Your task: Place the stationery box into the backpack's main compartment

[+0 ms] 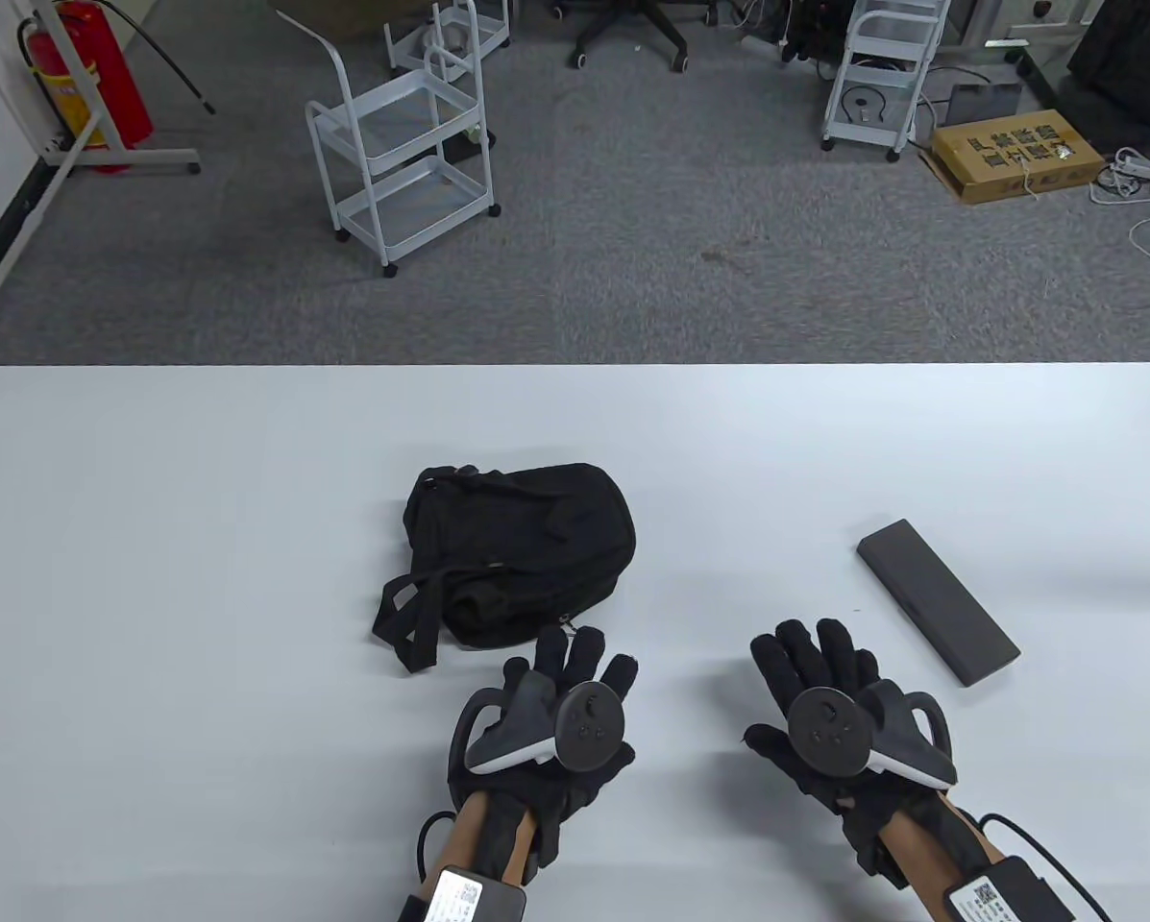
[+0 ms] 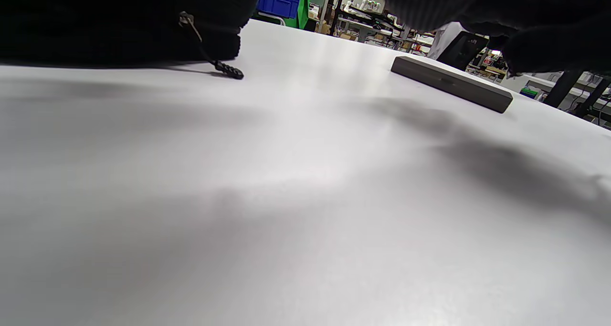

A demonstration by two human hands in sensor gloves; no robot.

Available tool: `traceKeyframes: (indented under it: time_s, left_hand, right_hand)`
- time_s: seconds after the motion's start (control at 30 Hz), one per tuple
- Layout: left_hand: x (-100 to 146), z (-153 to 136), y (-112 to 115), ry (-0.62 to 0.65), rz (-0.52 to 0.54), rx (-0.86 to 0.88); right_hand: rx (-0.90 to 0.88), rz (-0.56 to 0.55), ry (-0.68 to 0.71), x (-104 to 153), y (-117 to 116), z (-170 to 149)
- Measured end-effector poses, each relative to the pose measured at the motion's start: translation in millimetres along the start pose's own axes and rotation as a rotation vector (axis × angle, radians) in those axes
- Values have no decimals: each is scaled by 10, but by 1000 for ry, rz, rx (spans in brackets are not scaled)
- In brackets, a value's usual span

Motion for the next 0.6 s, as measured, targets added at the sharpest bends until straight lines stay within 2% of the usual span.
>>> traceKeyframes:
  time_s: [0.3, 0.47, 0.6]
  left_hand:
    - [-14, -15, -25, -9, 8, 11]
    - [-34, -73, -93, -70, 29, -5]
    - [-152, -216, -212, -159, 39, 0]
  right_hand:
    - [-3, -1, -5, 0, 8, -10]
    - [11, 3, -9, -1, -2, 0]
    - [27, 15, -11, -13, -29, 10]
Point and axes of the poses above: the tracker on the back of each hand, its own z axis roughly to the thumb side, its own x axis roughly from the fingertips to the wrist, y = z × x, the point moved 2 cm from there along -x, roughly from the wrist to the fingertips, and after that the axes turned 13 degrees about -y, right-handed, at the moved point
